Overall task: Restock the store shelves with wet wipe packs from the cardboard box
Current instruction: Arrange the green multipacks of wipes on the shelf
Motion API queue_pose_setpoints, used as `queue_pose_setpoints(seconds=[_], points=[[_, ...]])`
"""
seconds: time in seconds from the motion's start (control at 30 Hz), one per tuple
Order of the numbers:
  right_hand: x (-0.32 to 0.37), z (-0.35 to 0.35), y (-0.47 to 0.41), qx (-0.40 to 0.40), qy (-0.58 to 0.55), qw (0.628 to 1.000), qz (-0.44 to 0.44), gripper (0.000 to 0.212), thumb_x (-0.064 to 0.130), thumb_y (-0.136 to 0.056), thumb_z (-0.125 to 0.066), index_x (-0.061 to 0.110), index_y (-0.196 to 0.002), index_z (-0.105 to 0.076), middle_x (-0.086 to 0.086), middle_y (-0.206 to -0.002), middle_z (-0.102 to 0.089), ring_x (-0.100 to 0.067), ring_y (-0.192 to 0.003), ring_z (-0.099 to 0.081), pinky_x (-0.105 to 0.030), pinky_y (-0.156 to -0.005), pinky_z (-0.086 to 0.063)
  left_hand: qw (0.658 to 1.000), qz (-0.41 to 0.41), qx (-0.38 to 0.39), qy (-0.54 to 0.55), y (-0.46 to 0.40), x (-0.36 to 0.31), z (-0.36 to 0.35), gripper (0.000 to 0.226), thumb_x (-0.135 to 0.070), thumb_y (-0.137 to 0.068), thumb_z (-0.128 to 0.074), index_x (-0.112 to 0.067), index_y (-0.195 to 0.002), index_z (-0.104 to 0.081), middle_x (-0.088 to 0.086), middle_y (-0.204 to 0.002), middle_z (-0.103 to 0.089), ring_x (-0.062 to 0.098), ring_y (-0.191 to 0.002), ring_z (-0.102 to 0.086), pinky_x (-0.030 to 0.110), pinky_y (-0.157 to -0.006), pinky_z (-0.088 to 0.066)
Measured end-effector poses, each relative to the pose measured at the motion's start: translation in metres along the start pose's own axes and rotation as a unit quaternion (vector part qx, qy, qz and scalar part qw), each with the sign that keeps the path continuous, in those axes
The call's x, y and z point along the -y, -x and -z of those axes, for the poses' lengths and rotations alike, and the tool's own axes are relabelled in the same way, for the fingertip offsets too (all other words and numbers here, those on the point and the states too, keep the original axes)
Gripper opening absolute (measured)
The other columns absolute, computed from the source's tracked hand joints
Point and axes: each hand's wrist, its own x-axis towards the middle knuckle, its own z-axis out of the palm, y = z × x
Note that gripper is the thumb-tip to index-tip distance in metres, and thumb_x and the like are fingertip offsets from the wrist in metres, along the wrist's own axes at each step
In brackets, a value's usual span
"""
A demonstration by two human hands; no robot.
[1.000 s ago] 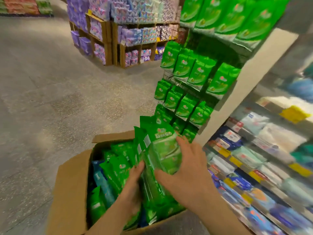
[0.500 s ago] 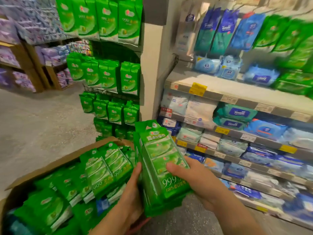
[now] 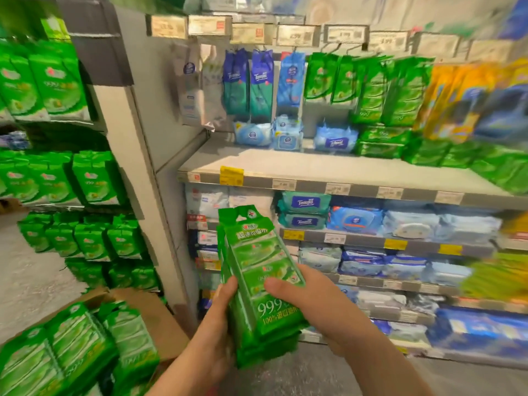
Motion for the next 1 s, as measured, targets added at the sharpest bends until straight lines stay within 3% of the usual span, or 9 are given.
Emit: queue_pose_setpoints(seconds=[0.1,0.2,0.3,0.4,0.53,0.7,0.83,0.93,1.0], points=[[0.005,0.025,-0.003,-0.02,-0.021,1.0,0.004,0.034,0.053,-0.085,-0.077,0.03,-0.11,-0.074,0.005,-0.105,-0.079,-0.017,-0.099,-0.076,-0.048,-0.099,-0.056,0.999,0.007,0.036,-0.013,-0.011,0.001,-0.025,0.06,-0.051,-0.085,-0.059,-0.014,-0.132,-0.066,0.022,-0.122,-0.071,0.042,-0.106,-0.071,0.052,-0.093,-0.053],[0.012,0.044,-0.008,-0.047,-0.045,0.998,0.009,0.044,0.059,-0.084,-0.075,0.024,-0.11,-0.076,0.0,-0.103,-0.08,-0.021,-0.097,-0.077,-0.049,-0.098,-0.057,0.998,0.008,0.043,-0.042,-0.023,-0.005,-0.047,0.056,-0.051,-0.092,-0.053,-0.014,-0.132,-0.066,0.02,-0.121,-0.072,0.038,-0.105,-0.073,0.046,-0.085,-0.056],[0.017,0.06,-0.016,-0.088,-0.055,0.995,0.006,0.037,0.052,-0.086,-0.074,0.019,-0.104,-0.077,-0.001,-0.096,-0.08,-0.021,-0.091,-0.077,-0.049,-0.094,-0.058,0.997,0.006,0.048,-0.067,-0.042,-0.011,-0.063,0.063,-0.051,-0.082,-0.059,-0.013,-0.131,-0.067,0.021,-0.121,-0.072,0.039,-0.106,-0.072,0.045,-0.085,-0.057],[0.021,0.077,-0.029,-0.136,-0.077,0.988,-0.003,0.032,0.044,-0.086,-0.076,0.015,-0.099,-0.078,-0.005,-0.091,-0.08,-0.025,-0.088,-0.078,-0.051,-0.093,-0.059,0.994,0.002,0.061,-0.087,-0.071,-0.018,-0.075,0.071,-0.052,-0.072,-0.07,-0.015,-0.133,-0.065,0.021,-0.119,-0.073,0.041,-0.103,-0.073,0.044,-0.071,-0.062],[0.033,0.101,-0.047,-0.18,-0.092,0.979,0.009,0.026,0.038,-0.088,-0.075,0.013,-0.096,-0.078,-0.008,-0.089,-0.08,-0.026,-0.085,-0.078,-0.043,-0.085,-0.062,0.99,-0.022,0.053,-0.132,-0.112,-0.032,-0.093,0.114,-0.062,-0.039,-0.095,-0.025,-0.14,-0.056,0.015,-0.124,-0.072,0.04,-0.109,-0.071,0.052,-0.083,-0.06],[0.065,0.135,-0.078,-0.229,-0.086,0.969,0.025,0.03,0.043,-0.084,-0.077,0.014,-0.091,-0.078,-0.007,-0.091,-0.08,-0.026,-0.087,-0.078,-0.051,-0.095,-0.057,0.99,-0.014,0.087,-0.108,-0.161,-0.057,-0.135,0.104,-0.058,-0.044,-0.094,-0.027,-0.136,-0.058,0.014,-0.121,-0.074,0.04,-0.105,-0.073,0.053,-0.078,-0.061],[0.093,0.16,-0.112,-0.278,-0.093,0.955,0.055,0.038,0.05,-0.062,-0.089,0.02,-0.084,-0.083,-0.007,-0.09,-0.08,-0.028,-0.09,-0.077,-0.055,-0.099,-0.055,0.988,-0.012,0.113,-0.105,-0.199,-0.086,-0.166,0.109,-0.063,-0.044,-0.091,-0.029,-0.141,-0.054,0.011,-0.125,-0.072,0.036,-0.107,-0.073,0.05,-0.078,-0.062],[0.105,0.174,-0.138,-0.295,-0.09,0.948,0.077,0.055,0.054,-0.059,-0.089,0.015,-0.096,-0.081,-0.007,-0.095,-0.08,-0.03,-0.096,-0.076,-0.056,-0.102,-0.052,0.987,-0.023,0.128,-0.095,-0.224,-0.107,-0.186,0.123,-0.065,-0.043,-0.095,-0.038,-0.15,-0.042,0.007,-0.133,-0.068,0.035,-0.112,-0.071,0.056,-0.09,-0.059],[0.11,0.183,-0.153,-0.3,-0.092,0.946,0.083,0.06,0.056,-0.06,-0.088,0.014,-0.101,-0.08,-0.007,-0.098,-0.08,-0.03,-0.098,-0.075,-0.057,-0.103,-0.051,0.982,-0.036,0.152,-0.103,-0.24,-0.118,-0.196,0.107,-0.059,-0.05,-0.093,-0.036,-0.145,-0.048,0.007,-0.127,-0.072,0.034,-0.108,-0.072,0.051,-0.081,-0.062]])
